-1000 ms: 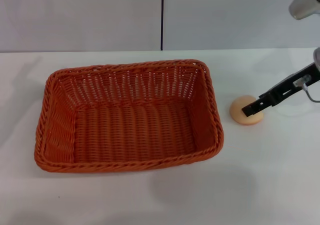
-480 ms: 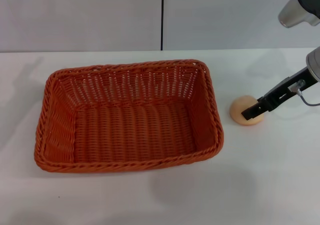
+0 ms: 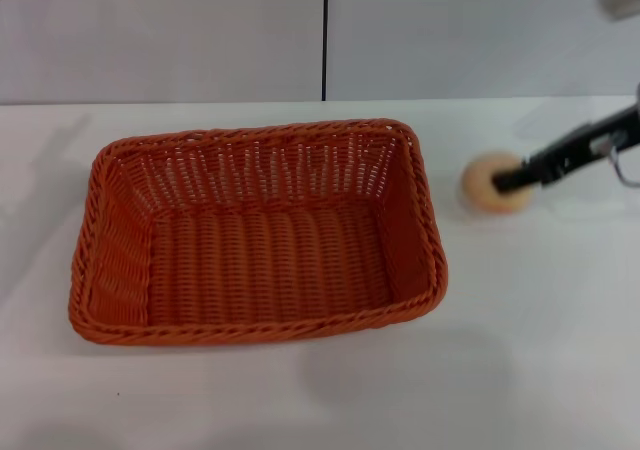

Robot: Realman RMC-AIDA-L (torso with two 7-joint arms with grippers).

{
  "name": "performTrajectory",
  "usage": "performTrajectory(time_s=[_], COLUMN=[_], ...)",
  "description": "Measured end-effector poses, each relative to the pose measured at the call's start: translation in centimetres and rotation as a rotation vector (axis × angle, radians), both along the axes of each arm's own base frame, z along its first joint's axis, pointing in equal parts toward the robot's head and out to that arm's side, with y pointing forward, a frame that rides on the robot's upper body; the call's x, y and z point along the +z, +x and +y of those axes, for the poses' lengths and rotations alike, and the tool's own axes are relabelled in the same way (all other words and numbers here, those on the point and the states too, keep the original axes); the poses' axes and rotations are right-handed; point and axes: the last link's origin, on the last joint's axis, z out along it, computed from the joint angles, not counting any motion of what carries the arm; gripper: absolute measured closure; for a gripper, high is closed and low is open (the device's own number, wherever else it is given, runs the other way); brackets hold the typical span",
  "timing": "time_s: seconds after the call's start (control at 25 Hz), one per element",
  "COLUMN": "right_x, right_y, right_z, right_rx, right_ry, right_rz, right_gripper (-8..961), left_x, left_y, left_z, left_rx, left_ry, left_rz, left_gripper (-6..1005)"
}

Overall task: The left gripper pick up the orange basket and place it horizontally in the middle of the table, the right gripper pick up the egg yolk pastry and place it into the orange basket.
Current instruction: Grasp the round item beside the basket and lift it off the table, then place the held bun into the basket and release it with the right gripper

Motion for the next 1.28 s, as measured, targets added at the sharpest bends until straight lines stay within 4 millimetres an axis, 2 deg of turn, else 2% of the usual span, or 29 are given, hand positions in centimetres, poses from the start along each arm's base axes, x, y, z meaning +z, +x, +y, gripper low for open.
performTrajectory(time_s=[0.04, 0.08, 0.24, 0.28, 0.44, 0.6, 0.64, 0.8, 0.84, 0.92, 1.04, 1.16, 1.28], right_x=[1.5, 1.5, 4.5, 5.2, 7.4, 8.1, 7.6, 6.2, 4.6, 3.8, 0.7, -0.5, -1.0], right_y=[0.0, 0.0, -0.2, -0.3, -2.0, -3.4, -4.0, -4.9, -5.8, -6.3, -8.0, -8.4, -8.3], right_z=[0.0, 0.0, -0.5, -0.8, -2.5, -4.5, -4.8, -4.7, -4.5, -4.4, -4.4, -4.4, -4.4], right_rx=[0.006, 0.006, 0.056, 0.082, 0.28, 0.501, 0.545, 0.567, 0.587, 0.598, 0.623, 0.613, 0.6], right_ry=[0.072, 0.072, 0.226, 0.266, 0.413, 0.496, 0.479, 0.402, 0.316, 0.275, 0.095, 0.038, 0.021], right_rz=[0.062, 0.062, 0.186, 0.229, 0.472, 0.689, 0.777, 0.87, 0.901, 0.902, 0.841, 0.811, 0.793], right_gripper=[644, 654, 692, 702, 739, 771, 778, 809, 818, 834, 840, 846, 785], left_x=[0.0, 0.1, 0.3, 0.3, 0.3, 0.3, 0.3, 0.3, 0.3, 0.2, 0.1, 0.1, 0.1], left_y=[0.1, 0.2, 0.3, 0.3, 0.3, 0.4, 0.5, 0.5, 0.6, 0.6, 0.7, 0.7, 0.6], left_z=[0.0, -0.1, -0.3, -0.4, -0.3, -0.2, -0.2, 0.0, 0.1, 0.2, 0.4, 0.4, 0.3], left_rx=[-0.007, -0.016, -0.034, -0.035, -0.037, -0.038, -0.04, -0.04, -0.042, -0.043, -0.039, -0.037, -0.034], left_ry=[-0.002, -0.001, 0.009, 0.01, 0.006, 0.0, 0.0, -0.001, -0.003, -0.005, -0.01, -0.01, -0.011], left_rz=[0.002, 0.004, 0.004, 0.003, 0.0, -0.001, -0.001, -0.001, -0.002, -0.003, -0.003, -0.003, -0.003], left_gripper=[215, 215, 217, 253, 395, 401, 402, 400, 400, 399, 398, 397, 397])
